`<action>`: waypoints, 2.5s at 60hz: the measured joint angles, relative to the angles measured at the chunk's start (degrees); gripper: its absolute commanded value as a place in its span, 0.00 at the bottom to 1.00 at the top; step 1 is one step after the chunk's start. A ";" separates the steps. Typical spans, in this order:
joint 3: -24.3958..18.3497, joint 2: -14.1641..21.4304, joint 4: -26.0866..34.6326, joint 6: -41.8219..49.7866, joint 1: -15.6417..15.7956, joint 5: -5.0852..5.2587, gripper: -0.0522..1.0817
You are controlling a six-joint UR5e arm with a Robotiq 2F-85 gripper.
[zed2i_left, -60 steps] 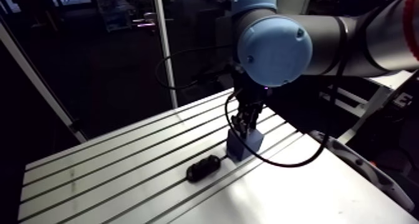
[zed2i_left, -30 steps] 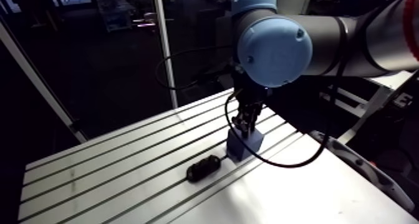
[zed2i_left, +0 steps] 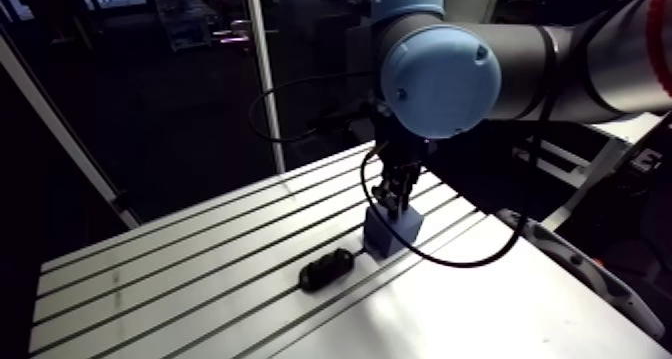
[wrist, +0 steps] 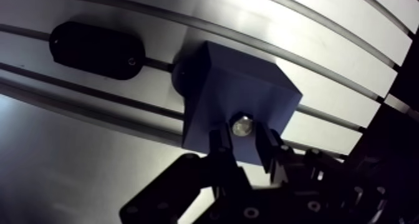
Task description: Pick up the M10 bolt and insert it into the hex recess until seated.
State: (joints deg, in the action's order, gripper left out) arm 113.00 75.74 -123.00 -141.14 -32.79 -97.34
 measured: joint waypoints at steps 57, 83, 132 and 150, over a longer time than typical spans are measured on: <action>0.24 0.02 -0.01 0.02 0.01 0.00 0.67; -0.23 0.17 0.05 -0.27 0.06 0.06 0.69; 0.03 0.45 -0.09 -7.31 0.21 -0.03 0.69; 0.09 0.44 -0.11 -8.63 0.25 -0.16 0.69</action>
State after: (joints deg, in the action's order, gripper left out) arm 113.09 76.19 -123.11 -149.77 -32.54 -97.50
